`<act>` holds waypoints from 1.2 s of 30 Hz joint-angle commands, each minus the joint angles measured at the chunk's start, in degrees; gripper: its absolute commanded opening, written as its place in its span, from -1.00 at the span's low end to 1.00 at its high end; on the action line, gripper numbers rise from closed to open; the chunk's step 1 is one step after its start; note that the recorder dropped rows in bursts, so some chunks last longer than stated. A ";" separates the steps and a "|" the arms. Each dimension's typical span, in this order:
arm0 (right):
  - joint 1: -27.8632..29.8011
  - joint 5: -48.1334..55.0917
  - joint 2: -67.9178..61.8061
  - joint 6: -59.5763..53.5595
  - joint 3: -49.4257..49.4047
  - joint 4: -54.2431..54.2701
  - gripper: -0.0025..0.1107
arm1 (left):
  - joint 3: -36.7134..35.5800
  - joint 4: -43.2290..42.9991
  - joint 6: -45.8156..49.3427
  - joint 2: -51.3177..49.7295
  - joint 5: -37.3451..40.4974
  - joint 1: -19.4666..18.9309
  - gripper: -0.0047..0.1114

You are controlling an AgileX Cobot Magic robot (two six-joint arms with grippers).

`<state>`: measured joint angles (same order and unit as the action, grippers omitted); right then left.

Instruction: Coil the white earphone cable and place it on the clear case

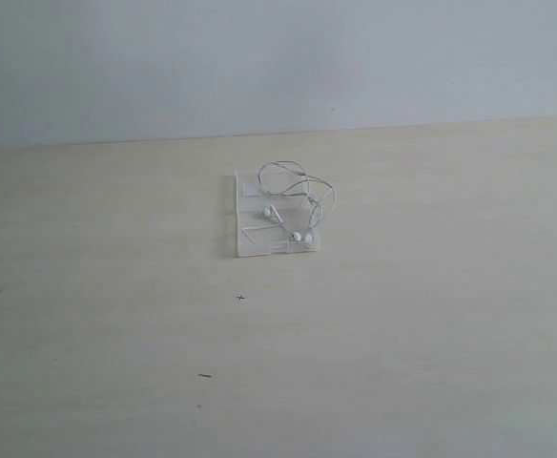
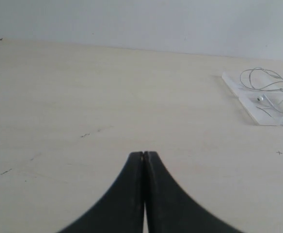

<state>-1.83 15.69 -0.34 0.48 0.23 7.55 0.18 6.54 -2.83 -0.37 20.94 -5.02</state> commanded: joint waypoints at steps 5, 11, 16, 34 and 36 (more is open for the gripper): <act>0.44 0.80 0.34 -0.48 -0.23 -0.19 -0.96 | -0.18 -0.21 0.30 0.37 -0.30 -0.34 -0.92; 0.44 0.80 0.34 -0.48 -0.23 -0.19 -0.96 | -0.18 -0.21 0.30 0.37 -0.30 -1.89 -0.92; 0.44 0.80 0.34 -0.48 -0.23 -0.19 -0.96 | -0.18 -0.21 0.52 0.37 -0.30 -2.47 -0.92; 0.44 0.80 0.34 -0.48 -0.23 -0.19 -0.96 | -0.18 -0.21 0.75 0.37 -0.30 -4.22 -0.92; 0.44 0.80 0.34 -0.48 -0.23 -0.19 -0.96 | -0.18 -0.21 0.75 0.37 -0.30 -4.22 -0.92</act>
<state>-1.83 16.67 -0.34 0.48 0.23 7.55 0.18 6.46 -2.38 -0.37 20.94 -9.07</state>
